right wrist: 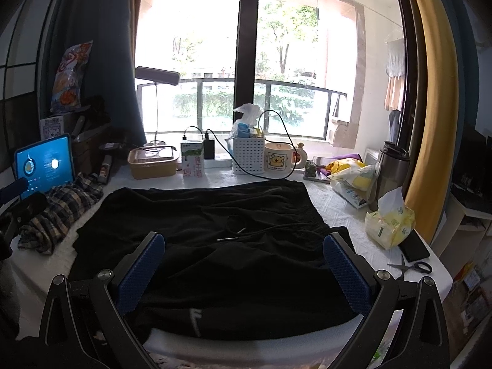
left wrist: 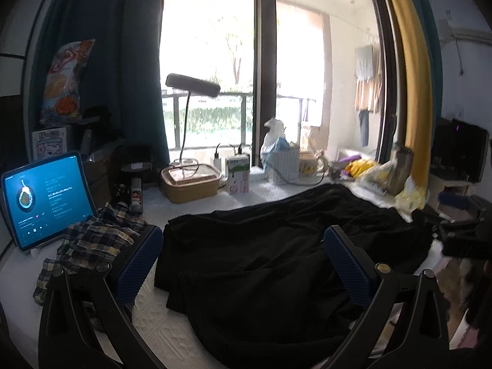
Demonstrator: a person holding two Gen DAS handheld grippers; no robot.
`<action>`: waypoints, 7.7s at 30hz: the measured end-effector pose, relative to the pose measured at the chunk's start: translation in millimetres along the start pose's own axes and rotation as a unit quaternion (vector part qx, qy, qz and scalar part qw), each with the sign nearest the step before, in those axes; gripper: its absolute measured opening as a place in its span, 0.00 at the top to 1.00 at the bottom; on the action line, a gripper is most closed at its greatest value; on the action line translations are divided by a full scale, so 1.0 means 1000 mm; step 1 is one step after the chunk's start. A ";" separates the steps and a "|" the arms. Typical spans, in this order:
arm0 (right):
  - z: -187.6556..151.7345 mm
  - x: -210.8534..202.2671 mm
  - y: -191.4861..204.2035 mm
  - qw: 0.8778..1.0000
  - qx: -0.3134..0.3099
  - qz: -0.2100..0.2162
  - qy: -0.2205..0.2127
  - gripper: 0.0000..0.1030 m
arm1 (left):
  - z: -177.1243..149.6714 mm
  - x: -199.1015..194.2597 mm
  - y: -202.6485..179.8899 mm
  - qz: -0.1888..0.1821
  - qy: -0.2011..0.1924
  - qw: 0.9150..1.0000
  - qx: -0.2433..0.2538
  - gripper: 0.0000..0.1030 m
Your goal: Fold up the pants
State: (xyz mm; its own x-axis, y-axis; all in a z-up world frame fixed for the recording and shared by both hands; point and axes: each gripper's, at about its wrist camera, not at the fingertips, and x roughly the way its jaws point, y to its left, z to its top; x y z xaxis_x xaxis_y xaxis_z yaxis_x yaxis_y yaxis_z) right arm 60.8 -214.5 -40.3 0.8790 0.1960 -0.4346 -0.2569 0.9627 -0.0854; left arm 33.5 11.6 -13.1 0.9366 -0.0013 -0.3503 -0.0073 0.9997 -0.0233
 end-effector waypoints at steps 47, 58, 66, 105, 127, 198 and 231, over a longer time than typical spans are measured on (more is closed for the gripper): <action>0.087 0.379 -0.120 0.962 -0.103 0.083 0.240 0.73 | 0.005 0.310 0.089 -0.028 0.256 0.965 0.037 0.96; 0.126 0.373 -0.118 0.981 -0.134 -0.063 0.123 0.96 | 0.067 0.349 0.075 -0.007 0.166 0.984 0.069 0.96; 0.136 0.394 -0.137 0.974 -0.128 -0.146 0.118 0.96 | 0.103 0.377 0.066 -0.014 0.156 0.985 0.069 0.90; 0.010 0.165 -0.103 0.986 -0.010 -0.012 0.164 0.04 | -0.055 0.181 0.058 -0.048 0.249 0.967 0.027 0.94; -0.033 0.123 -0.140 0.982 0.028 -0.050 0.181 0.04 | -0.037 0.160 0.106 -0.072 0.211 0.974 -0.031 0.31; -0.049 0.050 -0.082 0.982 -0.133 -0.077 0.108 0.89 | -0.115 0.065 0.044 -0.130 0.188 0.973 0.044 0.97; -0.027 0.049 -0.114 0.987 -0.049 0.017 0.150 0.00 | -0.009 0.215 0.098 -0.102 0.211 0.972 0.019 0.51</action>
State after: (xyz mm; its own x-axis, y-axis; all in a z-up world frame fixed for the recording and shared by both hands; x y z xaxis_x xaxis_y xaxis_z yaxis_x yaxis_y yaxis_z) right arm 122.7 -320.0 -76.2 0.7140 0.1495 -0.6840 -0.3344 0.9312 -0.1454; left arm 230.8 108.7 -99.2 0.6907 -0.2016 -0.6945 0.1836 0.9778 -0.1013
